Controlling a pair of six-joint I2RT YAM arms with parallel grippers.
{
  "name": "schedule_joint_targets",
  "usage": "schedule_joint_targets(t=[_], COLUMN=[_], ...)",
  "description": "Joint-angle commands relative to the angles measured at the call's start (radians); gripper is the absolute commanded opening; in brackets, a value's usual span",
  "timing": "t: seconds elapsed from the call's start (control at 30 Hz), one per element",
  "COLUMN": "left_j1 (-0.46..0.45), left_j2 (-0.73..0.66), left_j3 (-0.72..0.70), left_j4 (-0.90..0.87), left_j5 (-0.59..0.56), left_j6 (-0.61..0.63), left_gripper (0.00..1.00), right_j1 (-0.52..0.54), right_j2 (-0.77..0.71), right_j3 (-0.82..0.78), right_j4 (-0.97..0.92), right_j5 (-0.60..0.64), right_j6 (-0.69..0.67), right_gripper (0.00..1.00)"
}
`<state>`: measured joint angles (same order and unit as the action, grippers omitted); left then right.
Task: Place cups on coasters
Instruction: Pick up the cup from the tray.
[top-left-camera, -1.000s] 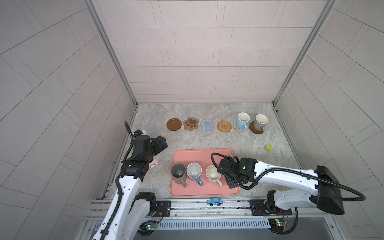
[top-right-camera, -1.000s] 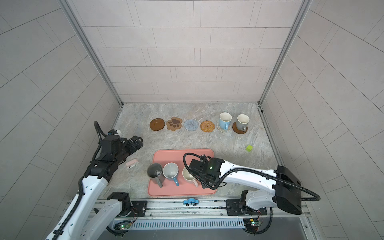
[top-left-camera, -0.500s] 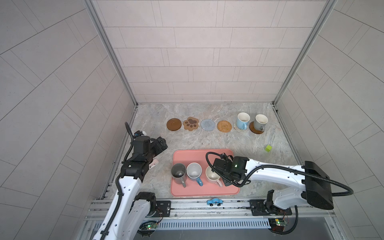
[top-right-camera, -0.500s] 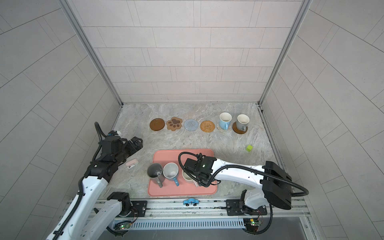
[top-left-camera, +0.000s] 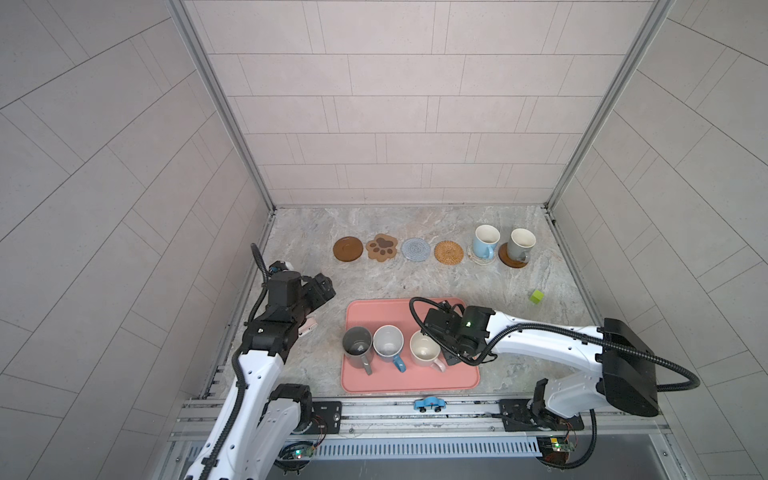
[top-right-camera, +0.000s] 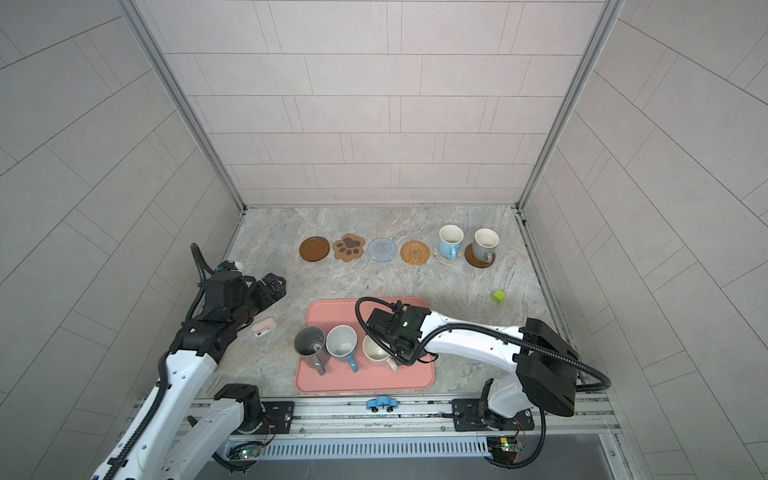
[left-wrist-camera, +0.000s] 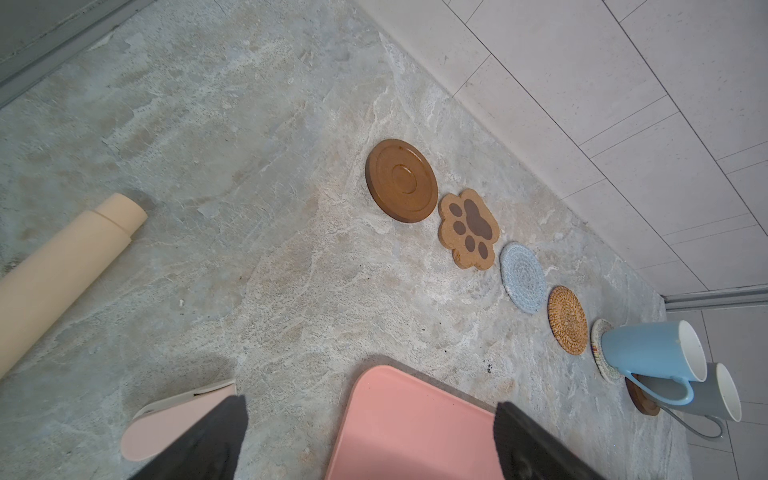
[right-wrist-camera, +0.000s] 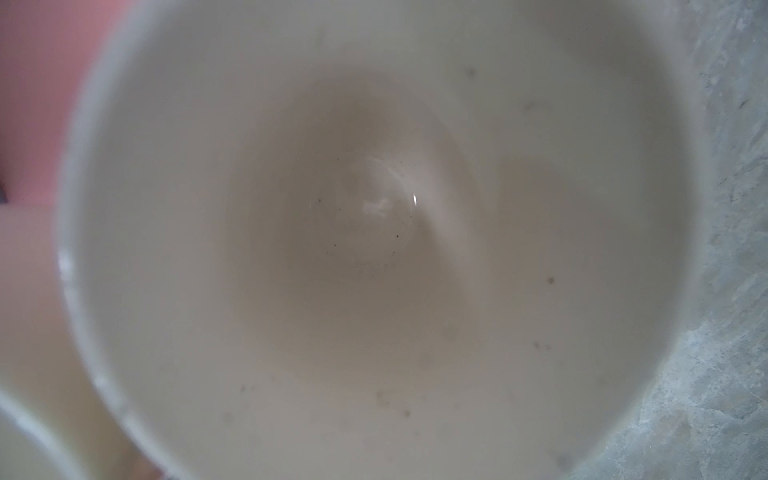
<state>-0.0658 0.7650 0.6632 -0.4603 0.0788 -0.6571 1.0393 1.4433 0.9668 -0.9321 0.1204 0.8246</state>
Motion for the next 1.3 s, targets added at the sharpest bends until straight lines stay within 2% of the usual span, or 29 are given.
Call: schedule_joint_targets(t=[0.0, 0.63, 1.27], left_j1=[-0.003, -0.002, -0.002], left_j2=[0.002, -0.015, -0.03], left_j3=[-0.007, -0.01, -0.022], left_j4=[0.013, -0.001, -0.005], left_j5=[-0.019, -0.019, -0.018], left_j6=[-0.008, -0.008, -0.008], left_gripper=[1.0, 1.0, 1.0], right_j1=[-0.024, -0.114, -0.166], right_j2=[-0.035, -0.001, 0.104], right_j3=[0.013, 0.126, 0.278], right_j4=[-0.011, -0.017, -0.034], right_j5=[0.04, 0.048, 0.053], right_j6=[-0.016, -0.101, -0.162], right_gripper=[0.05, 0.03, 0.02])
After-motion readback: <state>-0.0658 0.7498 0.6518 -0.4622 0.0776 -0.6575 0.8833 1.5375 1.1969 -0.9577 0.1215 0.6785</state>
